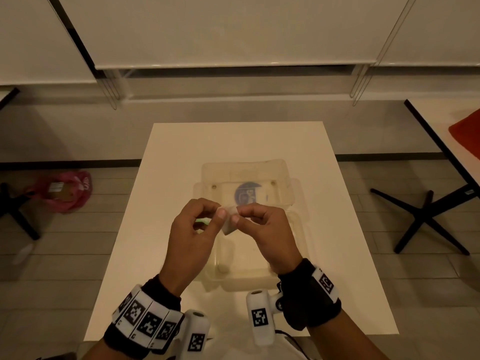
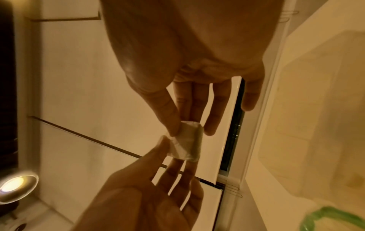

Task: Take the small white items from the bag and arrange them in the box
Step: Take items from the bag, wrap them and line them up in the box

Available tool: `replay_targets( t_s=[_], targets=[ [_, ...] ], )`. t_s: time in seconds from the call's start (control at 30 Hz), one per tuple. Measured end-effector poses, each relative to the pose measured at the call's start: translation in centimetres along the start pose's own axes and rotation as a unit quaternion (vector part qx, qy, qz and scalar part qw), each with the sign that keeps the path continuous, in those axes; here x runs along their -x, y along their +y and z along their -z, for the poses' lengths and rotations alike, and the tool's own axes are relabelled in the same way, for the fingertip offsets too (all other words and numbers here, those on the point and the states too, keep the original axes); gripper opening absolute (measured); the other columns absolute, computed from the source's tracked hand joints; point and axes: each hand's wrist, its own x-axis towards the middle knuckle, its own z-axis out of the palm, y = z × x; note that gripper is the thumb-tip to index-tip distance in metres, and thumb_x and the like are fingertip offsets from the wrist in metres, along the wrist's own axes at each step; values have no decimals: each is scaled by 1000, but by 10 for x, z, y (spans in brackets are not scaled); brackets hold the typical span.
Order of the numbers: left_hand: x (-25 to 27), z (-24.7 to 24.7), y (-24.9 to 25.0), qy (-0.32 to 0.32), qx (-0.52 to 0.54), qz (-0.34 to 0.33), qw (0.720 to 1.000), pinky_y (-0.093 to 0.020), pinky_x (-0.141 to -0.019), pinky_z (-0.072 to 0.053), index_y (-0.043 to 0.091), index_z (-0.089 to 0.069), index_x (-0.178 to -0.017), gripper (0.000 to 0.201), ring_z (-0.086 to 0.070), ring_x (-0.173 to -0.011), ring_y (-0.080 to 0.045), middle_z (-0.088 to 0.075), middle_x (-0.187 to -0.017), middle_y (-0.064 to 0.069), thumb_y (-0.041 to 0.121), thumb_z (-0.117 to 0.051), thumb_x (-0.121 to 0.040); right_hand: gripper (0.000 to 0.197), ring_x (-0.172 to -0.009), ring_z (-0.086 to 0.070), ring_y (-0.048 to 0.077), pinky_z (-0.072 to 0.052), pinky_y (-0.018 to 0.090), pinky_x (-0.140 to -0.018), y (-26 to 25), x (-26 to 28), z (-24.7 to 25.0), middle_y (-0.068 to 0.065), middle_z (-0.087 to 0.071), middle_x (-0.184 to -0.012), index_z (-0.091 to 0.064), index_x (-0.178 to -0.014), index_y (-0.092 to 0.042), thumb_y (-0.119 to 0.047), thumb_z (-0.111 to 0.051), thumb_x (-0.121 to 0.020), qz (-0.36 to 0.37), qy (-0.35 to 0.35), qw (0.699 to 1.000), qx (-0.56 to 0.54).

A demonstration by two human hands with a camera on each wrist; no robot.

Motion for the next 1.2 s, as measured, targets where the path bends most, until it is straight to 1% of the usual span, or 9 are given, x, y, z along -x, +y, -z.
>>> replay_targets(
  t_s=[0.13,0.23,0.37,0.47,0.57,0.63,0.87,1.0,1.2],
  targets=[
    [-4,4,3,2,31,4,999,-59,-79,-53,24,-70,-85,10,-68,-97,-22,-70,-98,-2,33,-72,-89,17,-99,-69,30,-44,59,-102,-6,2,2,9,-76,-93,-78,-94,-11,-27,-73,-87,8,-30,999,-10],
    [-5,4,6,-1,42,7,999,-62,-84,-52,25,-71,-84,14,-67,-102,-24,-70,-99,-3,39,-72,-84,11,-100,-69,23,-44,53,-103,-6,4,4,6,-76,-93,-78,-87,-8,-19,-74,-86,27,-24,999,27],
    [-5,3,8,-13,48,21,999,-63,-83,-50,24,-72,-82,7,-66,-101,-24,-70,-98,-3,31,-74,-84,11,-98,-68,20,-48,40,-99,-10,4,4,6,-75,-93,-78,-87,-4,-15,-75,-86,31,-32,999,27],
    [-5,3,10,-8,52,34,998,-61,-84,-51,24,-73,-83,8,-66,-101,-25,-71,-98,-1,31,-78,-84,11,-93,-69,20,-47,40,-98,-8,3,7,5,-75,-87,-77,-79,-7,-17,-75,-85,26,-32,997,58],
    [-6,5,8,1,68,51,996,-51,-83,-53,20,-70,-88,3,-67,-93,-21,-72,-96,-1,21,-73,-88,18,-94,-70,26,-45,57,-100,-7,1,7,7,-75,-87,-77,-79,-9,-25,-75,-85,20,-12,1000,17],
    [-5,4,7,-7,67,58,996,-43,-78,-51,16,-69,-88,5,-65,-85,-18,-72,-92,-3,20,-71,-90,21,-96,-70,29,-43,60,-101,-7,-1,7,8,-76,-89,-77,-82,-9,-29,-74,-85,14,2,1000,-8],
    [-3,0,9,-10,16,42,999,-47,-72,-51,19,-71,-82,6,-67,-89,-13,-70,-91,5,19,-75,-86,14,-101,-70,31,-44,60,-102,-9,0,3,11,-76,-95,-77,-93,-10,-21,-69,-90,13,12,1000,-24],
    [-4,0,9,-6,-16,11,1000,-35,-67,-44,21,-69,-80,11,-65,-87,-10,-67,-91,7,14,-73,-88,13,-102,-68,25,-42,63,-101,-9,-4,7,2,-75,-98,-77,-88,-21,-31,-75,-81,11,50,999,-14],
    [-6,1,11,-26,-51,-25,998,-29,-71,-45,30,-70,-80,4,-64,-94,-12,-66,-99,11,30,-70,-85,16,-100,-68,24,-45,63,-97,-5,-5,8,1,-74,-94,-75,-86,-18,-32,-75,-79,32,84,996,11]
  ],
)
